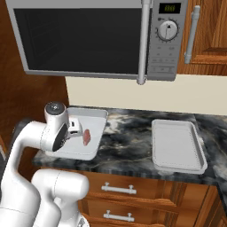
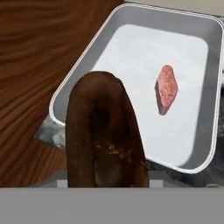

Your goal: Place one sweet potato and one steak in each tupperware on the nearby counter, to pack two identical lunches.

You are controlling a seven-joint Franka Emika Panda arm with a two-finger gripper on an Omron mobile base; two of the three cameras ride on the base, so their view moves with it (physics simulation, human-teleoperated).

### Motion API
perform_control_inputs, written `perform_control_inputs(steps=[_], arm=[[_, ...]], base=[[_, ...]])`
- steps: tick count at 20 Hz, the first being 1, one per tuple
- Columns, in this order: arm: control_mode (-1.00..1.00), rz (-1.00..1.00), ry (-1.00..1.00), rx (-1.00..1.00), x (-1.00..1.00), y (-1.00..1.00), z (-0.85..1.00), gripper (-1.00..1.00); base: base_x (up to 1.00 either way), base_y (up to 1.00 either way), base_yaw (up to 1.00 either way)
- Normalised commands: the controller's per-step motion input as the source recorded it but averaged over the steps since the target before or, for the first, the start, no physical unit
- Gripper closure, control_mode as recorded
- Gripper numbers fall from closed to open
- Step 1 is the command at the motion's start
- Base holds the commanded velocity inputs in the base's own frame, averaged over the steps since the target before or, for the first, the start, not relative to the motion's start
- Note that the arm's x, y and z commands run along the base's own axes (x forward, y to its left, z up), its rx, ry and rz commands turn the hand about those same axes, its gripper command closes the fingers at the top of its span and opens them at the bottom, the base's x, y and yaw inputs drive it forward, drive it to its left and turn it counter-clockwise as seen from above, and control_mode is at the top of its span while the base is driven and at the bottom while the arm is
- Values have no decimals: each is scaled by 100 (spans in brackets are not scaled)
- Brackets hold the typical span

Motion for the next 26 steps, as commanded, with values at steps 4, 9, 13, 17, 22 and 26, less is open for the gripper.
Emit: perform_control_inputs(steps=[4, 9, 13, 17, 22, 26], arm=[[-100, 0, 3, 0, 45, 10, -41, 100], [-100, 0, 3, 0, 48, 3, -36, 100], [-100, 0, 3, 0, 44, 1, -28, 100], [-100, 0, 6, 0, 40, 6, -22, 100], [-100, 0, 8, 0, 35, 11, -26, 100], [-100, 0, 5, 0, 34, 11, -31, 100]], base=[[0, 0, 0], [0, 0, 0], [0, 0, 0], [0, 0, 0], [0, 0, 0], [0, 0, 0]])
